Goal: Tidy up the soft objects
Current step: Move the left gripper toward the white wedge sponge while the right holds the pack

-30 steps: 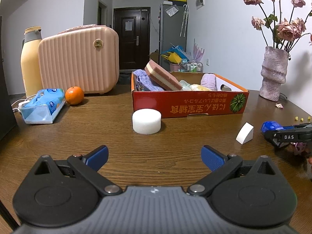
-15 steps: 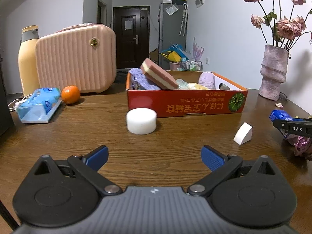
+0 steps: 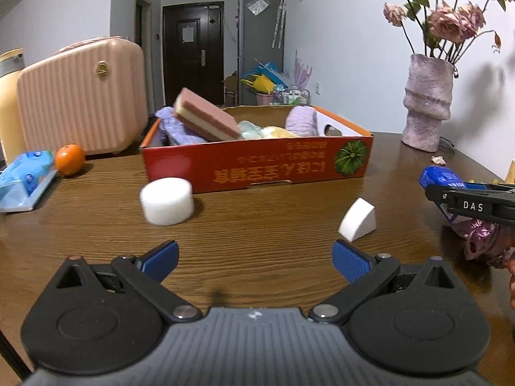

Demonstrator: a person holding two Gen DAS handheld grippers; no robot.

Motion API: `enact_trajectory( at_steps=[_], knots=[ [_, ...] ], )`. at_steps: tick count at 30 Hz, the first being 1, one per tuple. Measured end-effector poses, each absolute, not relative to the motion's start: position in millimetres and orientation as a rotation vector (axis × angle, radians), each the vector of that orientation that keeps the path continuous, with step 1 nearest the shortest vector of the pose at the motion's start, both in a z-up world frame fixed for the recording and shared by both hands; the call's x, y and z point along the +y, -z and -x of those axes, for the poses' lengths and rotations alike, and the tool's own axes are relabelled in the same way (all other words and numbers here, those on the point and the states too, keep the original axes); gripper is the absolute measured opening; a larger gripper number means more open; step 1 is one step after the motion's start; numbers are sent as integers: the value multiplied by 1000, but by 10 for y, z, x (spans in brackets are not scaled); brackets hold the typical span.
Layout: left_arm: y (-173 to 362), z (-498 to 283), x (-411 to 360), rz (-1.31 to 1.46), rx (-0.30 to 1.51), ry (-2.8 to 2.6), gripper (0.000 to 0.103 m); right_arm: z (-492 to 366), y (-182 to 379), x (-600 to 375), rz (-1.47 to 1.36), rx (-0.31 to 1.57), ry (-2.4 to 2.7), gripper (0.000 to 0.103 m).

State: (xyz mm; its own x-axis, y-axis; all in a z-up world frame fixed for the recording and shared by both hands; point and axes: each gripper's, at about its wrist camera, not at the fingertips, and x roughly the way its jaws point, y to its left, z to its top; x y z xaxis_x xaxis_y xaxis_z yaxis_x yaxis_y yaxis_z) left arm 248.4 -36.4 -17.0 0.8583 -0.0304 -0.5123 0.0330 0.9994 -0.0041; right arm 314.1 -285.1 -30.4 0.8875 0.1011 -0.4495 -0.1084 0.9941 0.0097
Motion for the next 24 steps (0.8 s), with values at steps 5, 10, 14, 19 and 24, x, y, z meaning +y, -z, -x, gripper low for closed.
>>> enact_trajectory(
  at_steps=[5,10,14,19,24],
  knots=[
    [190,-2581,-532,-7,552,61,103,-3137,299,-2892,19,460,-112,51],
    [217,-2691,-712,-21,565,92,103,-3136,286,-2968,12,448,-105,51],
    [233,-2795,-859,-28,573,117,103,-3144,278,-3046,4,443,-101,51],
    [273,-2952,-1039,-43,596,140,103,-3162,271,-3129,-7,433,-96,51],
    [296,-3087,-1140,-48,604,147,103,-3174,272,-3152,-11,427,-97,51]
  ],
)
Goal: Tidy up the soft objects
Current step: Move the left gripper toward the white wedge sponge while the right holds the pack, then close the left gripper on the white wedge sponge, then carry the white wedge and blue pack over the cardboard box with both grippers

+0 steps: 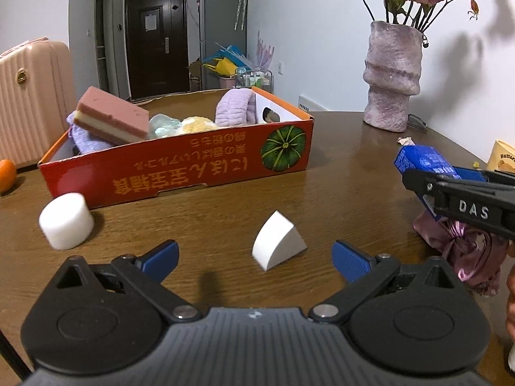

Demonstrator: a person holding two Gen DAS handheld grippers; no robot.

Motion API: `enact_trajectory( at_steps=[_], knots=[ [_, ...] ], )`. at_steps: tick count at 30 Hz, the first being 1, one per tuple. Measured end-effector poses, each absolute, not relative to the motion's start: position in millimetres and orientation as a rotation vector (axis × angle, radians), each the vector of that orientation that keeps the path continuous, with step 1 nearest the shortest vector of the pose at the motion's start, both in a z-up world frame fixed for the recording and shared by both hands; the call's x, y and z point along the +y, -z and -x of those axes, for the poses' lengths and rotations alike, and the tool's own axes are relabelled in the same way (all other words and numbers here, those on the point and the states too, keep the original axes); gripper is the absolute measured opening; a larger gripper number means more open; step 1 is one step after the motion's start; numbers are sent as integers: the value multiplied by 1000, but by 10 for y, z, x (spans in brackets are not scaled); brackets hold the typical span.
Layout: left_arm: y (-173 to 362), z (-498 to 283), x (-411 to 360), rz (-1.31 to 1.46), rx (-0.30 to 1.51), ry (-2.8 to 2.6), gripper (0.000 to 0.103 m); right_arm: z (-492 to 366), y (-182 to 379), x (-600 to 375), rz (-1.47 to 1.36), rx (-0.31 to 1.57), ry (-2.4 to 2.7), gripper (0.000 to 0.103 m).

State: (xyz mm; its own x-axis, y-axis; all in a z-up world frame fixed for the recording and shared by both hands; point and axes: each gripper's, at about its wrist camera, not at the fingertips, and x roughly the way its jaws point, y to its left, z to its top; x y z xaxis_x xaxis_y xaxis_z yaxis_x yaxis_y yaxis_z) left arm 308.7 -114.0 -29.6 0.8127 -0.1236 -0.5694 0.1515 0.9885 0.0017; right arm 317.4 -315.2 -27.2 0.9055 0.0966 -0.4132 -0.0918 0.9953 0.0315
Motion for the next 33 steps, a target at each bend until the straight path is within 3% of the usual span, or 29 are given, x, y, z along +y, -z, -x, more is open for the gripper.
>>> enact_trajectory(
  at_steps=[5,9,11,15,19,23,33],
  knots=[
    [317,-3249,-1197,-46,615,141,102,-3185,281,-3156,-18,432,-101,51],
    [351,-3348,-1209,-44,638,153,94,-3184,285,-3147,-16,435,-106,51],
    [374,-3387,-1212,-41,658,165,82,-3188,290,-3141,-13,437,-106,51],
    [403,-3446,-1201,-22,680,188,68,-3196,298,-3127,-6,441,-112,51],
    [418,-3473,-1184,-1,698,232,37,-3201,299,-3120,2,441,-115,51],
    [410,-3444,-1209,-20,681,230,32,-3193,298,-3125,2,439,-111,51],
    [327,-3372,-1167,-8,632,221,30,-3139,280,-3090,-21,429,-81,51]
  ],
)
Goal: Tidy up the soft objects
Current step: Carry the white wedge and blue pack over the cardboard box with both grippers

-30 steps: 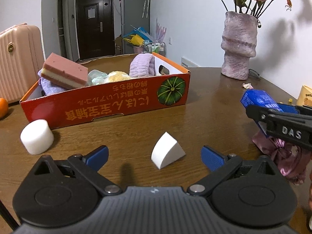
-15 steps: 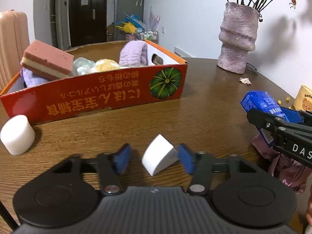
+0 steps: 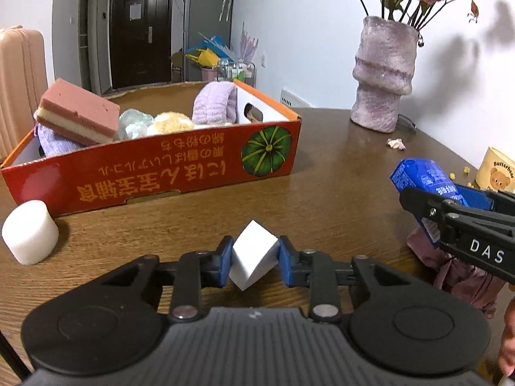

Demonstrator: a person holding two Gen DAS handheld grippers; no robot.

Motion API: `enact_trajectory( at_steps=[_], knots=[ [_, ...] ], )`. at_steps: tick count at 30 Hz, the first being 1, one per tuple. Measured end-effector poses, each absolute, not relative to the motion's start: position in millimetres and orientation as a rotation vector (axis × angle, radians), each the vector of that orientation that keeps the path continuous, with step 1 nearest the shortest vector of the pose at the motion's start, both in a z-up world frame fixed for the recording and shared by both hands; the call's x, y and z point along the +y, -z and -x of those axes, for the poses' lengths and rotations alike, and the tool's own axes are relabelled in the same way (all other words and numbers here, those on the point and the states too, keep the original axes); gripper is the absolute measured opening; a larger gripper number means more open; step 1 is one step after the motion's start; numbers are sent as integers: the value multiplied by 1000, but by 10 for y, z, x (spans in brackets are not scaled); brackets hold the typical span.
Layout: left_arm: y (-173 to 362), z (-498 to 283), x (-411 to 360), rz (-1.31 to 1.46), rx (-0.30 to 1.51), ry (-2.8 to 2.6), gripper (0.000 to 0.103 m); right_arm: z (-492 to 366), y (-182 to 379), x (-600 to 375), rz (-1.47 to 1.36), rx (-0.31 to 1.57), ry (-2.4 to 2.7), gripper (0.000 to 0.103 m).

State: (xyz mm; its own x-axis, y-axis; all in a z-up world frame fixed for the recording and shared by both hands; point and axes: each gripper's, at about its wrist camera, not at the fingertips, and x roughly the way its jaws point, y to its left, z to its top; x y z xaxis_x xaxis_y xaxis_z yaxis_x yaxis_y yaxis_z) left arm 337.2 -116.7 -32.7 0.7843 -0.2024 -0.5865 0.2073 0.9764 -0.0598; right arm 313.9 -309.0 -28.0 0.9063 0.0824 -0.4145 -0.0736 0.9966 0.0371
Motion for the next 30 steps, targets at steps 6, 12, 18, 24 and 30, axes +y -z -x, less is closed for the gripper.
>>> enact_trajectory(
  at_steps=[6,12,18,24,30],
  knots=[
    [226,-3323,-1115,3,584,208,30,-3066,242,-2988,-49,406,-63,51],
    [100,-3265,-979,20,523,169,30,-3007,195,-2857,-77,372,-55,51],
    [1,-3232,-796,50,488,129,30,-2953,151,-2630,-84,327,-70,51],
    [-106,-3231,-615,88,454,97,30,-2957,106,-2452,-117,290,-59,51],
    [-189,-3260,-489,110,422,69,30,-3022,82,-2300,-137,266,-46,51]
  ],
)
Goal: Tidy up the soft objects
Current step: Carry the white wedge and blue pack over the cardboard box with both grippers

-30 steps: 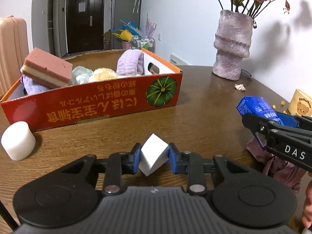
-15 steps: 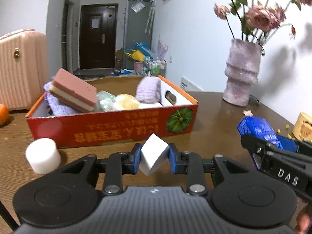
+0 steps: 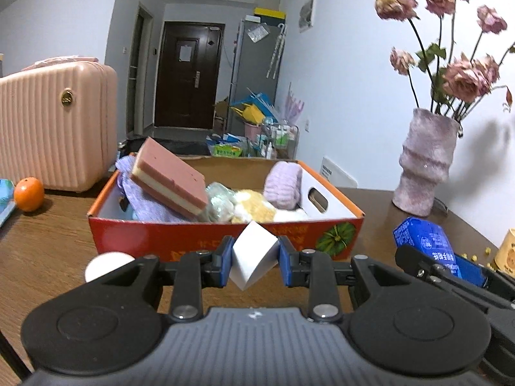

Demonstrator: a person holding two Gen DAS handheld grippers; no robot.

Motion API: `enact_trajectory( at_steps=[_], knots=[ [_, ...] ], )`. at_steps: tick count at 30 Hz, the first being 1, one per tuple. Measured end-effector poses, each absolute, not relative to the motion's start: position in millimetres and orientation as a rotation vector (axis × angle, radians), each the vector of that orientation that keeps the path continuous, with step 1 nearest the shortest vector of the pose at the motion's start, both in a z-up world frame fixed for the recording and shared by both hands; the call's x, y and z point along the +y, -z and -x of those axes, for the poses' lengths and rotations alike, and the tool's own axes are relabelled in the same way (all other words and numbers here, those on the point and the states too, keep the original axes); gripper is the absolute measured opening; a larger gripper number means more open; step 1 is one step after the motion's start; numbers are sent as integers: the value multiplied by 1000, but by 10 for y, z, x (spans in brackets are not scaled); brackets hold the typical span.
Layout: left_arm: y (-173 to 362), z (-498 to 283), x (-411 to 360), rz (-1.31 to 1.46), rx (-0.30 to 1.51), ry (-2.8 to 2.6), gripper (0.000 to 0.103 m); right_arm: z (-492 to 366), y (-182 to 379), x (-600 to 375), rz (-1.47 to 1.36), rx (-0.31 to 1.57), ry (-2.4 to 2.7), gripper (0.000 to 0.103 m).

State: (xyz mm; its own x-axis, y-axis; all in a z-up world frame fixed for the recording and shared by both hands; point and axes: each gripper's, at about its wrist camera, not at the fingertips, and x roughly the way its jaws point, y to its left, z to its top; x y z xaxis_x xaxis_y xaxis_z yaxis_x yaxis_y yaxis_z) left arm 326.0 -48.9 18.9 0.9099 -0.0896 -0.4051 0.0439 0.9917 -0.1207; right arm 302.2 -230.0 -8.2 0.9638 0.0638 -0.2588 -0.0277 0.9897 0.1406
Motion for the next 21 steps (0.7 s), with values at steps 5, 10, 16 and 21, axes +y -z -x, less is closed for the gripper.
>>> enact_trajectory(
  at_steps=[5,10,16,21],
  knots=[
    [-243,-3286,-433,107,386,42,30,-3102,71,-2174,-137,253,-44,51],
    [-289,-3338,-377,103,353,18,30,-3197,64,-2085,-146,243,-49,51],
    [-311,-3474,-273,112,334,-8,30,-3367,50,-1961,-140,223,-56,51],
    [-330,-3625,-178,129,322,-35,30,-3566,44,-1855,-142,213,-63,51]
  ],
)
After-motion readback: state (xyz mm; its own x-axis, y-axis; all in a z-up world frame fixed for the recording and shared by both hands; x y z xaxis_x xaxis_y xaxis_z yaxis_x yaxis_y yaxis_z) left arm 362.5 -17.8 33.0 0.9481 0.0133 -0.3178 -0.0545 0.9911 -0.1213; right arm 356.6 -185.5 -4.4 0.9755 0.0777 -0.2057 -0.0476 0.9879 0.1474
